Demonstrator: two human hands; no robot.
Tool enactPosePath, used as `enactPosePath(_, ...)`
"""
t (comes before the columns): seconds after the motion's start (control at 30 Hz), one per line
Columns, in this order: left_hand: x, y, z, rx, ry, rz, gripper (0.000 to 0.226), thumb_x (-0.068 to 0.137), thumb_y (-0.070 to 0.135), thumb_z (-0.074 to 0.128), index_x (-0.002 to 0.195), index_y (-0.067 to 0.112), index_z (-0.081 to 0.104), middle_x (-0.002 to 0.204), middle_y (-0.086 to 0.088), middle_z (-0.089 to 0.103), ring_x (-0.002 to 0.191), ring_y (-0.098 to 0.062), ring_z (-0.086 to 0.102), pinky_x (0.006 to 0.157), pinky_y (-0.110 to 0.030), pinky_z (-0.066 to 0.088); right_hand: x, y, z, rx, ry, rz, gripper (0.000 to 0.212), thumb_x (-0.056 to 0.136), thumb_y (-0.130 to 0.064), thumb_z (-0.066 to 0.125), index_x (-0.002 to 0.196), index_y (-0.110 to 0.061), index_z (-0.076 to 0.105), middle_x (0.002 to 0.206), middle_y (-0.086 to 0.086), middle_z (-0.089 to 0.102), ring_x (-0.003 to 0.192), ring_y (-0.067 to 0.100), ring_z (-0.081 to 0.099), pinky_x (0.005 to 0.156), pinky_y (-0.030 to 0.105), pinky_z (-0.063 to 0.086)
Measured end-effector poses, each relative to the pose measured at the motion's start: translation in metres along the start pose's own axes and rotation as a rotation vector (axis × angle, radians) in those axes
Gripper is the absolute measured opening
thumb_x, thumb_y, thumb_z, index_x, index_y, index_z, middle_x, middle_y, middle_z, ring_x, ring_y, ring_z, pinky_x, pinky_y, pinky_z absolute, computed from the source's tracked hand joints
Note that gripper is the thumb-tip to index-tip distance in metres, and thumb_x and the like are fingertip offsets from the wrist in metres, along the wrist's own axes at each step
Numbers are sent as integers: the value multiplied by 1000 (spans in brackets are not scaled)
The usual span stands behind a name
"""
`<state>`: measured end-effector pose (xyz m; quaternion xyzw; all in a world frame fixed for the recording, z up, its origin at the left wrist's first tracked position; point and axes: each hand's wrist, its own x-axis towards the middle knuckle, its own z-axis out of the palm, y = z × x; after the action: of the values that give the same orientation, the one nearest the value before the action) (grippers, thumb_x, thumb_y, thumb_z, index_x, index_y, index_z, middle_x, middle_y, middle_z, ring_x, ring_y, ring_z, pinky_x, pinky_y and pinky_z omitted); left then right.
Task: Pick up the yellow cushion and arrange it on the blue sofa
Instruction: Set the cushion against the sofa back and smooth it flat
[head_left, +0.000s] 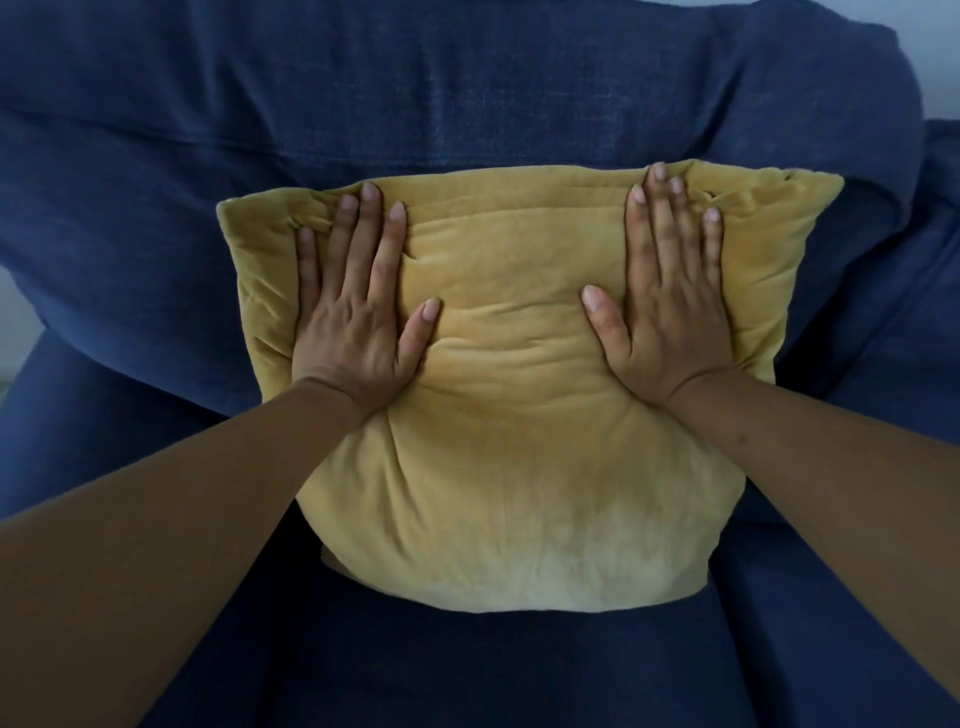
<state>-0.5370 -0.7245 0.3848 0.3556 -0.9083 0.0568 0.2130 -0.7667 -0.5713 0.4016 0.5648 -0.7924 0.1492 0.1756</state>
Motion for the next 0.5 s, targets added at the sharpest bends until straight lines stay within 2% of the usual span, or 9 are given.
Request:
enactPosePath(0.1, -4, 1, -14, -6, -6, 3, 77, 98, 58, 16, 160, 12, 10, 169, -11, 11, 156, -25, 7, 124, -47, -8, -2, -3, -14, -13, -36, 1, 83, 99, -58, 15, 158, 0, 9, 168, 20, 5, 157, 31, 4, 126, 50, -2)
enactPosePath(0.23, -13, -5, -52, -61, 67, 39, 72, 98, 57, 21, 155, 14, 33, 159, -8, 37, 150, -26, 29, 124, -52, 11, -10, -1, -51, -18, -1, -34, 85, 98, -63, 15, 158, -4, 20, 167, 15, 18, 156, 27, 14, 126, 50, 0)
enactPosePath(0.3, -19, -14, -73, -88, 124, 73, 63, 99, 50, 26, 148, 15, 45, 149, -9, 48, 141, -28, 40, 120, -51, 19, -17, 6, -70, -56, 26, -88, 84, 98, -65, 18, 157, -5, 25, 165, 15, 23, 155, 29, 19, 126, 53, 3)
enactPosePath(0.4, -25, -28, -99, -158, 210, 10, 44, 101, 34, 35, 130, 12, 59, 123, -12, 56, 117, -28, 47, 110, -40, 24, -22, 19, -89, -103, 71, -126, 79, 100, -61, 22, 156, -5, 29, 161, 18, 33, 152, 32, 26, 124, 57, 9)
enactPosePath(0.43, -25, -32, -104, -159, 220, -12, 39, 100, 31, 37, 123, 11, 62, 114, -13, 55, 109, -28, 47, 105, -38, 25, -21, 22, -92, -97, 96, -109, 76, 101, -58, 24, 154, -4, 33, 154, 19, 42, 147, 35, 34, 123, 57, 11)
enactPosePath(0.5, -21, -39, -110, -141, 185, -22, 35, 101, 31, 39, 116, 12, 64, 105, -10, 51, 101, -27, 44, 100, -37, 26, -17, 23, -96, -80, 162, -52, 69, 102, -55, 30, 143, -4, 47, 125, 20, 58, 121, 39, 50, 117, 55, 23)
